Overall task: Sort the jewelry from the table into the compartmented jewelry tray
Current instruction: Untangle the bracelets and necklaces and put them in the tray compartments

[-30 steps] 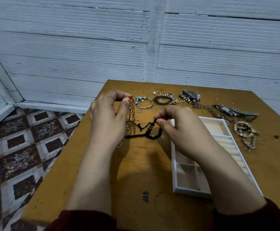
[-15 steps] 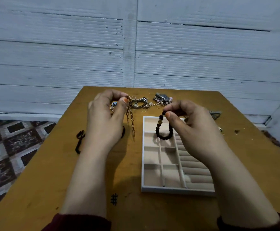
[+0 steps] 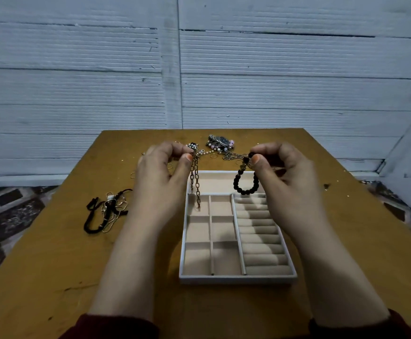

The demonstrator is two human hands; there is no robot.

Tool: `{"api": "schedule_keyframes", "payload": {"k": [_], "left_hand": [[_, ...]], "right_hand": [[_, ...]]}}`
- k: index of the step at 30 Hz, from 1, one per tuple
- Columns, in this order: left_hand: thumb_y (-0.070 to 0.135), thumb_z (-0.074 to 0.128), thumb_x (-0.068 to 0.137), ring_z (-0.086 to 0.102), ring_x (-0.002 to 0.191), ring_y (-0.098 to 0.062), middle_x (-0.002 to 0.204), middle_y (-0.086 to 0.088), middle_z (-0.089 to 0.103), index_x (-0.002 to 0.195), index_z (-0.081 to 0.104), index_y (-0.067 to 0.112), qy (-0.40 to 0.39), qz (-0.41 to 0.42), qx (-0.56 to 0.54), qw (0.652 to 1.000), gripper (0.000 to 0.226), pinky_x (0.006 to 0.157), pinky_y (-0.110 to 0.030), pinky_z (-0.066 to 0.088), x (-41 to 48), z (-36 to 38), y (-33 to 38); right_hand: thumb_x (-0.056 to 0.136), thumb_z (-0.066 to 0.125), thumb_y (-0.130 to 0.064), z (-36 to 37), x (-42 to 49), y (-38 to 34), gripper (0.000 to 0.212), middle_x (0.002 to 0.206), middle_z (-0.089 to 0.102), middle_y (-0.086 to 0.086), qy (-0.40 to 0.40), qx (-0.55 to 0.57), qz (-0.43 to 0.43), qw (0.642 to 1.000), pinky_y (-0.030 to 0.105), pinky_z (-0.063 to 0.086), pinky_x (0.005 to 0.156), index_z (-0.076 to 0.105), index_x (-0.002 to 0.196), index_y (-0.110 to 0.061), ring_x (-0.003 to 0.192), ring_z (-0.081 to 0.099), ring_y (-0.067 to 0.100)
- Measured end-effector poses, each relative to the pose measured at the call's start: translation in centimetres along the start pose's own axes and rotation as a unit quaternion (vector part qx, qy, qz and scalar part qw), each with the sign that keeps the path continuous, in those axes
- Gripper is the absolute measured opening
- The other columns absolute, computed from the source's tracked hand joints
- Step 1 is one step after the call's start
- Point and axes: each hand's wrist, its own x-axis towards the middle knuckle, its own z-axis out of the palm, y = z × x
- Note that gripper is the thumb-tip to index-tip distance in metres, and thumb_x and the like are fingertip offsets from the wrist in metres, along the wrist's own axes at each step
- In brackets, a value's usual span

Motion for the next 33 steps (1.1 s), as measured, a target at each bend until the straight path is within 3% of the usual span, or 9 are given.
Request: {"api": "schedule_keyframes", "payload": {"k": [8, 16, 23, 26, 29, 33], "left_hand": [[0.032, 0.052, 0.079, 0.053, 0.083, -0.006, 0.093, 0.002, 0.064, 0.078, 0.058, 0.037, 0.000, -0.009, 0.002, 1.000, 0.007, 0.073, -0.025, 0.037, 0.1, 1.3, 0.3], [0.032, 0.051, 0.076, 0.054, 0.087, -0.010, 0.089, 0.007, 0.062, 0.074, 0.058, 0.033, -0.012, -0.033, 0.029, 0.999, 0.007, 0.073, -0.025, 0.036, -0.1, 1.7, -0.2], [0.032, 0.051, 0.075, 0.055, 0.097, -0.020, 0.095, -0.002, 0.065, 0.078, 0.061, 0.028, -0.019, -0.049, 0.067, 0.996, 0.012, 0.086, -0.032, 0.042, -0.2, 1.6, -0.9], [0.029, 0.056, 0.083, 0.054, 0.101, -0.022, 0.097, -0.002, 0.064, 0.079, 0.062, 0.028, -0.028, -0.060, 0.085, 0.994, 0.008, 0.085, -0.033, 0.041, -0.3, 1.7, -1.1], [0.037, 0.051, 0.077, 0.053, 0.106, -0.026, 0.100, -0.003, 0.065, 0.073, 0.059, 0.032, -0.042, -0.074, 0.109, 0.990, 0.010, 0.090, -0.037, 0.042, -0.4, 1.6, -1.3], [0.033, 0.060, 0.085, 0.038, 0.117, -0.028, 0.110, -0.002, 0.064, 0.072, 0.063, 0.030, -0.082, -0.105, 0.179, 0.975, 0.014, 0.097, -0.041, 0.035, -0.5, 1.4, -1.3]], "right_hand": [[0.091, 0.059, -0.013, 0.4, -0.1, 1.5, 0.015, 0.077, 0.062, -0.015, -0.010, 0.032, 0.021, 0.999, 0.027, 0.043, 0.071, 0.066, 0.091, -0.026, 0.071, 0.056, 0.000], [0.091, 0.059, -0.013, 0.5, 0.0, 1.7, 0.017, 0.078, 0.063, -0.016, -0.014, 0.034, 0.025, 0.999, 0.019, 0.042, 0.069, 0.064, 0.088, -0.029, 0.071, 0.055, -0.005], [0.091, 0.059, -0.012, 0.6, -0.1, 1.7, 0.018, 0.077, 0.062, -0.017, -0.016, 0.032, 0.024, 0.999, 0.009, 0.039, 0.065, 0.064, 0.087, -0.029, 0.071, 0.055, -0.007], [0.091, 0.059, -0.013, 0.5, -0.1, 1.7, 0.015, 0.077, 0.062, -0.016, -0.019, 0.032, 0.028, 0.999, 0.008, 0.039, 0.064, 0.066, 0.090, -0.026, 0.071, 0.055, -0.007], [0.091, 0.059, -0.014, 0.5, -0.1, 1.7, 0.013, 0.078, 0.062, -0.016, -0.023, 0.033, 0.034, 0.999, 0.012, 0.041, 0.065, 0.067, 0.092, -0.024, 0.071, 0.054, -0.006], [0.092, 0.059, -0.014, 0.5, -0.1, 1.8, 0.014, 0.080, 0.063, -0.015, -0.021, 0.033, 0.034, 0.999, 0.013, 0.041, 0.068, 0.066, 0.092, -0.025, 0.074, 0.055, -0.005]]}}
